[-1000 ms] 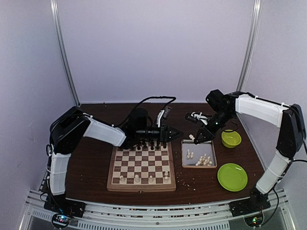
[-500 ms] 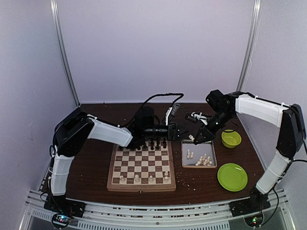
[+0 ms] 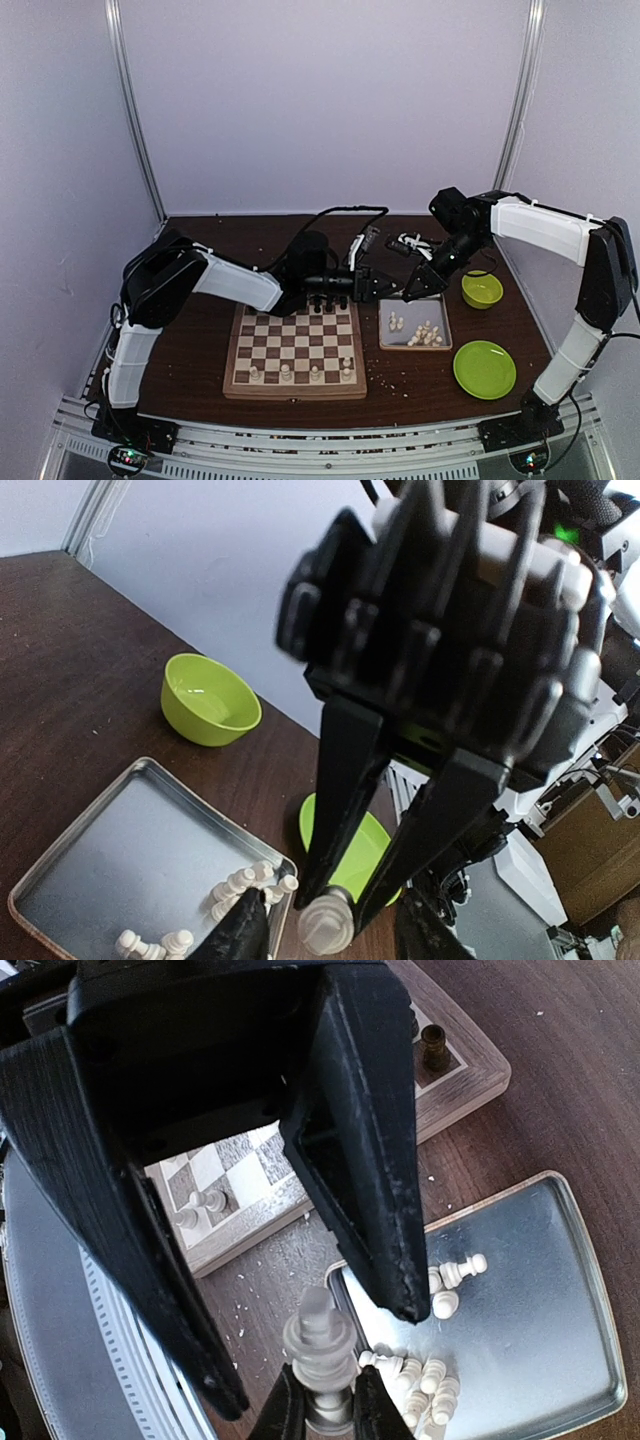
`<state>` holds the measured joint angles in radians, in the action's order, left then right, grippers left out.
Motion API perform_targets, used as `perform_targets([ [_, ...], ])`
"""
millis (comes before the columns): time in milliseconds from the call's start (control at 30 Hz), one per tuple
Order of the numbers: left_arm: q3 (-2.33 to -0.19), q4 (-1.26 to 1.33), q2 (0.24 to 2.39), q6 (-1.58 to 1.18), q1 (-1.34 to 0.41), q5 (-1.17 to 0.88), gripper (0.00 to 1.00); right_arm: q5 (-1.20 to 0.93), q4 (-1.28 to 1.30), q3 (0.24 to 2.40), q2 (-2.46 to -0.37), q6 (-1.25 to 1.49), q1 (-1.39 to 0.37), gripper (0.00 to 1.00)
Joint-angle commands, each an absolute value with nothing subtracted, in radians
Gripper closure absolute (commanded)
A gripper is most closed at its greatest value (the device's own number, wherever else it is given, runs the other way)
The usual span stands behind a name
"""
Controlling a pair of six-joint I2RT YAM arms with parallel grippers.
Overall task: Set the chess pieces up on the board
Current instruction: Pass from the right arm to the left
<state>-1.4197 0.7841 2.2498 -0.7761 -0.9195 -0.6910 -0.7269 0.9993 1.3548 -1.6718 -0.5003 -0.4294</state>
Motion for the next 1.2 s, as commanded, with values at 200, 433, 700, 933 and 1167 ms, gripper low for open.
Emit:
perform_targets([
  [200, -1.459, 0.832, 2.282, -0.776, -0.925, -0.704, 0.73, -0.751, 1.025, 1.356, -1.652, -0.519, -0.423, 0.94],
  [433, -1.460, 0.826, 2.285, -0.782, -0.925, -0.706, 0.65, -0.752, 1.024, 1.356, -1.648, -0.520, -0.423, 0.94],
  [700, -1.462, 0.831, 2.289, -0.787, -0.925, -0.716, 0.83, -0.747, 1.022, 1.356, -1.648, -0.520, -0.423, 0.94],
  [933, -1.442, 0.832, 2.253, -0.790, -0.920, -0.720, 0.92, -0.741, 1.040, 1.361, -1.626, -0.538, -0.421, 0.86],
  [1167, -1.350, 0.572, 2.035, -0.615, -0.882, -0.658, 0.93, -0.758, 1.085, 1.359, -1.547, -0.575, -0.388, 0.68],
])
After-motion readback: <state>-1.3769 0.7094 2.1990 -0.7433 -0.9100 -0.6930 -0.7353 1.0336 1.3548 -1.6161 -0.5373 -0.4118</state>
